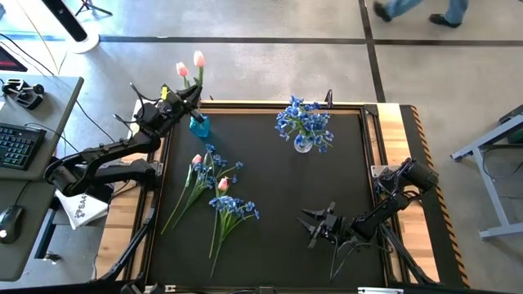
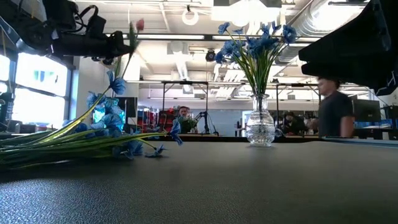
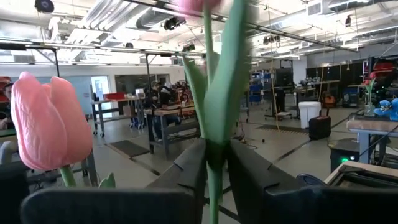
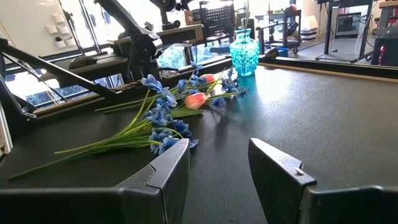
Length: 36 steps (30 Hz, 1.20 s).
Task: Sort flowers into vase by color
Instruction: Put the pink flower into the blue vase, then put the blue flowers into the transparent vase
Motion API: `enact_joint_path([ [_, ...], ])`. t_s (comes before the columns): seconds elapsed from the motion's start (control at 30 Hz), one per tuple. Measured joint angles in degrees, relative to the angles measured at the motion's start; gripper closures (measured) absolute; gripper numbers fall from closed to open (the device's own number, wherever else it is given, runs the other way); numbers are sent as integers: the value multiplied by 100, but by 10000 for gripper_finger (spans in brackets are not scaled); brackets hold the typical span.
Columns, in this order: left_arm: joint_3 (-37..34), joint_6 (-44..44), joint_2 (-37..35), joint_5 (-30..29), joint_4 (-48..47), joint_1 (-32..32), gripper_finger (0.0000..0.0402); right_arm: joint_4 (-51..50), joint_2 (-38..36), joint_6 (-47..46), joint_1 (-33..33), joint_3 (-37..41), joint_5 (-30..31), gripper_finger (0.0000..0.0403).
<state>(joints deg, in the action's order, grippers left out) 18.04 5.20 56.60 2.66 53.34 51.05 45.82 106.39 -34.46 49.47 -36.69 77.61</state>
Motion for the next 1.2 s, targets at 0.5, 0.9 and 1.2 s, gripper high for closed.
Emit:
enact_joint_path([
  [0.5, 0, -6, -727, 619, -110, -192, 298, 0, 0, 0, 0, 0, -1, 242],
  [0.9, 799, 1179, -2065, -127, -2580, -2510, 298, 351, 0, 399, -12, 0, -336, 242],
  [1.2, 1732, 1455, -1309, -4023, -5165, -5294, 325, 1606, -7, 1656, -552, -13, -1834, 242],
])
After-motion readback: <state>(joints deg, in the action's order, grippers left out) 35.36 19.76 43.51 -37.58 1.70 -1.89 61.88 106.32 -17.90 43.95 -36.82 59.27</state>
